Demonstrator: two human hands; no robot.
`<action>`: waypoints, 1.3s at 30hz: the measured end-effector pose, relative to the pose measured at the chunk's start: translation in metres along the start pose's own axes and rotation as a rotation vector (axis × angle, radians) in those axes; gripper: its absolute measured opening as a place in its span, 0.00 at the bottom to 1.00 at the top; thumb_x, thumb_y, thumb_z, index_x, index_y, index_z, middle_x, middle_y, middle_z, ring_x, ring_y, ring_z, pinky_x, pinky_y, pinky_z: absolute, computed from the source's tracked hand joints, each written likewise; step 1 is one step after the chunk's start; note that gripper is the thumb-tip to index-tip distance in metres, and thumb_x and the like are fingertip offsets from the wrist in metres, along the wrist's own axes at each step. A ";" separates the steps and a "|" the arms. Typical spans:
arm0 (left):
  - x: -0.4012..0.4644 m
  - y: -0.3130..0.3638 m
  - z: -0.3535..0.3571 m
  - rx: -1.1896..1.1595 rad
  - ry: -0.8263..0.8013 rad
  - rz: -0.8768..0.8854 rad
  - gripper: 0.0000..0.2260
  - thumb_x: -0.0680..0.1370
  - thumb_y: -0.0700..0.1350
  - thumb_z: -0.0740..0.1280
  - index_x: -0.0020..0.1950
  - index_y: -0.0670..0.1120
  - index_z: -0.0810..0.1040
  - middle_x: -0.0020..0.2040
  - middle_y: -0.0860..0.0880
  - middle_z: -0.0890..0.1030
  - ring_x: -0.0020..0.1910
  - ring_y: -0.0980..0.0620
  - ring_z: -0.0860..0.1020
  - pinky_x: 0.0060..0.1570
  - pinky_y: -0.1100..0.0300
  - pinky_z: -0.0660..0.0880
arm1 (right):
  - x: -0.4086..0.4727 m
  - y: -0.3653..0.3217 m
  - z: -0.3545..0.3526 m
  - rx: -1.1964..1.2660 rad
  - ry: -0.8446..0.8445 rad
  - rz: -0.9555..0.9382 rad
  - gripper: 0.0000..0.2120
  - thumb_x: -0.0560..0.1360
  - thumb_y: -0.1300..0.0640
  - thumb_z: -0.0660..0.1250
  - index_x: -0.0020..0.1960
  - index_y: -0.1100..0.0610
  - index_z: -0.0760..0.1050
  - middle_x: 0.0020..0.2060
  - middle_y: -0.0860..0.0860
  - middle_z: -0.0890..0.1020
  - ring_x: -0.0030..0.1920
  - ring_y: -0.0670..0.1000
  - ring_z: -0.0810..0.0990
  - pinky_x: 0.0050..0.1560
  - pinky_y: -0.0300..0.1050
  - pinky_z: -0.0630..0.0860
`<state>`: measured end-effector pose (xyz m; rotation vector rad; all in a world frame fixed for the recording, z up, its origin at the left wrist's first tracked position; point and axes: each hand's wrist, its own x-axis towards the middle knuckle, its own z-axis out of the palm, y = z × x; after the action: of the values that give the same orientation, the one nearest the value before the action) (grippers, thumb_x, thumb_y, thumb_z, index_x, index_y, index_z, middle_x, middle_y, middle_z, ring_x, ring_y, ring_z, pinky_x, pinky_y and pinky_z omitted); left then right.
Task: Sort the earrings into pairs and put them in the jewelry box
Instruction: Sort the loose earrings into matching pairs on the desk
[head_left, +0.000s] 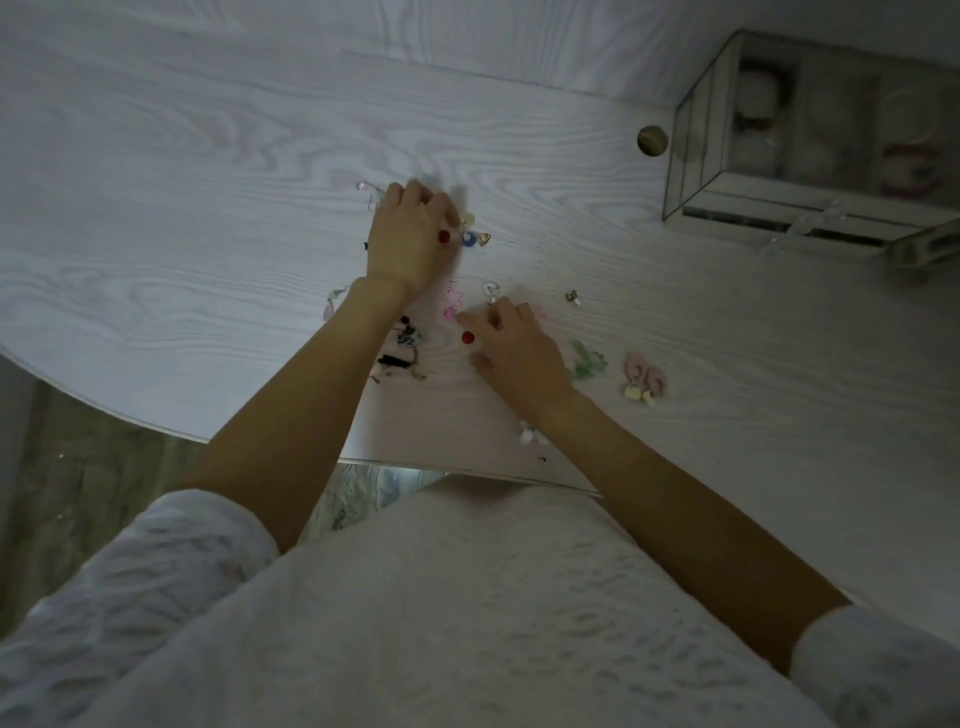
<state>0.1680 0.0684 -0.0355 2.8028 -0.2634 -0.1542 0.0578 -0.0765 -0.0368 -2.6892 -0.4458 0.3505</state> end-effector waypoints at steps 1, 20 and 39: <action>-0.001 0.000 0.000 0.010 0.008 0.026 0.10 0.74 0.44 0.65 0.52 0.42 0.78 0.53 0.39 0.76 0.53 0.40 0.70 0.52 0.54 0.64 | 0.000 -0.001 0.001 0.011 0.000 -0.007 0.17 0.71 0.63 0.67 0.60 0.57 0.73 0.51 0.60 0.74 0.50 0.60 0.71 0.34 0.48 0.75; -0.104 0.029 -0.001 -0.555 0.160 -0.002 0.06 0.75 0.42 0.67 0.51 0.47 0.81 0.50 0.47 0.76 0.45 0.58 0.73 0.43 0.70 0.70 | -0.018 0.006 -0.006 0.194 -0.037 0.059 0.13 0.70 0.68 0.65 0.54 0.62 0.72 0.49 0.58 0.77 0.43 0.55 0.75 0.39 0.44 0.70; -0.154 0.068 0.042 -0.516 -0.020 -0.302 0.18 0.71 0.43 0.72 0.60 0.45 0.76 0.56 0.44 0.76 0.47 0.47 0.78 0.48 0.57 0.74 | -0.045 0.020 -0.016 0.186 -0.062 0.231 0.24 0.69 0.72 0.65 0.65 0.63 0.69 0.62 0.58 0.70 0.60 0.55 0.71 0.59 0.40 0.66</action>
<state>0.0005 0.0224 -0.0413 2.3091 0.1778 -0.2752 0.0266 -0.1151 -0.0227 -2.5565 -0.1123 0.5149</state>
